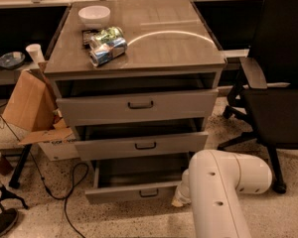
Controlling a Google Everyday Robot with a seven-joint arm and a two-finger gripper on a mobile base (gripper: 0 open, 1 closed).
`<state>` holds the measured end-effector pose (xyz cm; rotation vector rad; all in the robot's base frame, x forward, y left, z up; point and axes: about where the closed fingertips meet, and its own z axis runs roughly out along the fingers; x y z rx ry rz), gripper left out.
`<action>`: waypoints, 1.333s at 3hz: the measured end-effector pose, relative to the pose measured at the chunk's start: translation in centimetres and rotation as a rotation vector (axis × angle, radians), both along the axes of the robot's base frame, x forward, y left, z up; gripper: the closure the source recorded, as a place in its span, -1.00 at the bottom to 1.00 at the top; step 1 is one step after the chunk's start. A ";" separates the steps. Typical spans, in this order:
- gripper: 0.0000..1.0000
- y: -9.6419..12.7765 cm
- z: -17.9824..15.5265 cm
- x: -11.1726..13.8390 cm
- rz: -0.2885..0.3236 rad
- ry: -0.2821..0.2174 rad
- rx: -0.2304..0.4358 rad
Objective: Close bottom drawer
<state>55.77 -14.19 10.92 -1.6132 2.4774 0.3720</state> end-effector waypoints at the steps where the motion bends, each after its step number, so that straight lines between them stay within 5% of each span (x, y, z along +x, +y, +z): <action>1: 1.00 -0.7 0.1 1.4 -0.023 -0.008 -0.020; 2: 0.70 -0.6 1.2 3.2 -0.048 -0.030 -0.023; 4: -0.23 1.0 3.7 7.8 -0.143 -0.057 -0.034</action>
Offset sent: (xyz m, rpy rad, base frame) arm 0.0879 -0.0030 0.0461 -0.0333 -0.0946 -0.1192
